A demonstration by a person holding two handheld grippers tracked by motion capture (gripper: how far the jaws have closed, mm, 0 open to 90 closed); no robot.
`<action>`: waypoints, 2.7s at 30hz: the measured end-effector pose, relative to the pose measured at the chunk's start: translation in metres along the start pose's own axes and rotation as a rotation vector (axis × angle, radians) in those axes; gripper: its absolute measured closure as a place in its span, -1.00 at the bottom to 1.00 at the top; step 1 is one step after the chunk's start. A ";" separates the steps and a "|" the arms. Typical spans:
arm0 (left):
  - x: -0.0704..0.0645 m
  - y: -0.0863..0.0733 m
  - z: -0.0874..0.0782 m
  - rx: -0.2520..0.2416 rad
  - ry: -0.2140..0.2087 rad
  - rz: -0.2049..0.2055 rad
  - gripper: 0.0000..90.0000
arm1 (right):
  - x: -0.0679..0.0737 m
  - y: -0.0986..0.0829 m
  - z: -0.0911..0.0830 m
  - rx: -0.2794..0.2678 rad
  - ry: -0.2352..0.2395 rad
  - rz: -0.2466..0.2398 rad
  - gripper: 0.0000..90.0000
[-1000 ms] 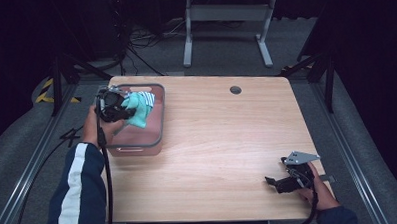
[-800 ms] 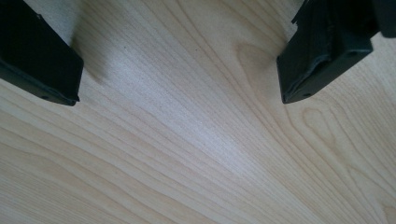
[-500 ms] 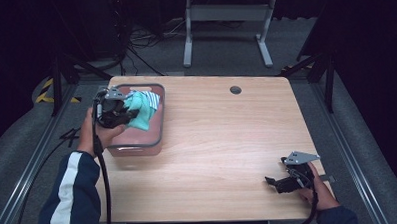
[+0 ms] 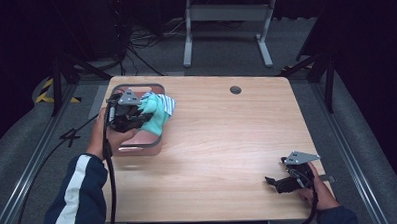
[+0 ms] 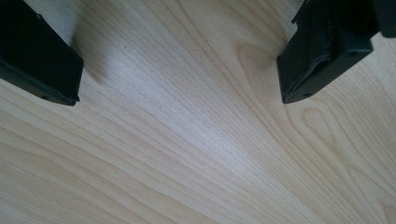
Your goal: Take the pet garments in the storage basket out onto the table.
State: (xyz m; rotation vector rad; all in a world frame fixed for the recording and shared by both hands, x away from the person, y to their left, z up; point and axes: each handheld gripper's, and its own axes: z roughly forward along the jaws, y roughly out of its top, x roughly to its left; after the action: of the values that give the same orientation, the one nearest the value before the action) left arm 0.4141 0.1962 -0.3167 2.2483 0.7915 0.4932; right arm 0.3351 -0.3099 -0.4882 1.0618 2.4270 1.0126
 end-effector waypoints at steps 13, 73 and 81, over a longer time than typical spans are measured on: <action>-0.046 0.034 0.033 0.035 -0.104 0.138 0.74 | 0.000 0.000 0.000 0.000 0.000 0.000 -0.99; -0.123 0.008 0.192 0.241 -0.323 0.143 0.65 | 0.000 0.000 0.000 0.000 0.000 0.000 -0.99; -0.127 0.011 0.188 0.251 -0.306 0.177 0.42 | 0.000 0.000 0.000 0.000 0.000 0.000 -0.99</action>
State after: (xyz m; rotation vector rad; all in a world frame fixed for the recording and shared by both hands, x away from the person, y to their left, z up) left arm 0.4255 0.0149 -0.4534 2.5598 0.5232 0.1261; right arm 0.3351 -0.3099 -0.4882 1.0618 2.4269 1.0124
